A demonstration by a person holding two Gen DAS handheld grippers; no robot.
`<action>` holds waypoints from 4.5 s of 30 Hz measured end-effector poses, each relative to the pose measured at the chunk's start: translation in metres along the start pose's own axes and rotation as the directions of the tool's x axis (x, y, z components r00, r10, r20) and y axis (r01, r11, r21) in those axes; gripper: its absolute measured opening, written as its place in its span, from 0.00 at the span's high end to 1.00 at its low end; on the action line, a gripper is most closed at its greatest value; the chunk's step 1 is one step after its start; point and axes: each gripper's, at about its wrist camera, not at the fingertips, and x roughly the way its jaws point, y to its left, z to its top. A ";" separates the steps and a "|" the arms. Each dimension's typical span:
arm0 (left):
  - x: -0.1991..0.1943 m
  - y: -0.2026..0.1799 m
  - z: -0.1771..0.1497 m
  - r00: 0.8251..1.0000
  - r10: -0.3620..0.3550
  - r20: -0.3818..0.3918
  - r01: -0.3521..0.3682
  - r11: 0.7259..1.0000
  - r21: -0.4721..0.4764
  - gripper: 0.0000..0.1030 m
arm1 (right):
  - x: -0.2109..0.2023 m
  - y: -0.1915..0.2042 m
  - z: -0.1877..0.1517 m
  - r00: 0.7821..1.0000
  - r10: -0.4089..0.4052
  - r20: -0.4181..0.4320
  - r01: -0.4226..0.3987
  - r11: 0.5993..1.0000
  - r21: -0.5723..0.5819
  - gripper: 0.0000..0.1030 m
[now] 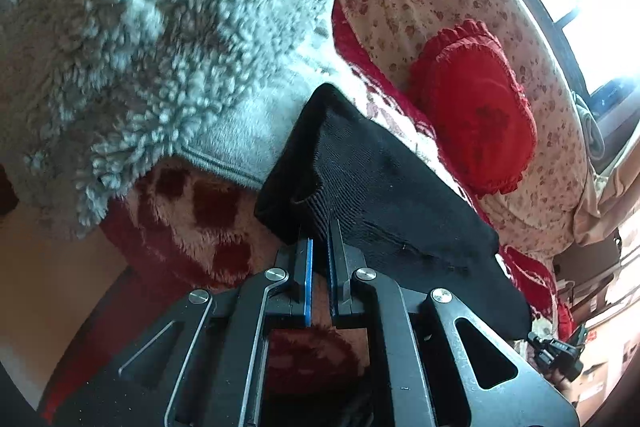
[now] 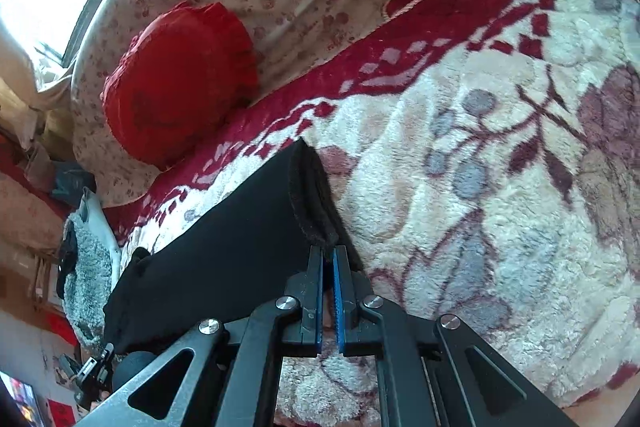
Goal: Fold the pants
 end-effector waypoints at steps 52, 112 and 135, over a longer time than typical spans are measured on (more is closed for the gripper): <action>0.052 -0.094 0.058 0.961 0.270 0.057 -0.274 0.905 0.326 0.70 | 0.144 0.268 -0.058 0.951 0.174 -0.254 -0.298 0.727 -0.618 0.98; 0.115 -0.193 -0.059 0.957 0.179 -0.227 0.024 0.734 0.679 0.01 | 0.032 0.030 -0.050 0.995 -0.082 0.062 0.088 0.990 -0.106 0.32; 0.114 -0.194 -0.066 0.963 0.187 -0.194 0.004 0.709 0.705 0.01 | 0.036 -0.048 -0.044 0.905 0.316 0.284 -0.409 0.829 0.382 0.51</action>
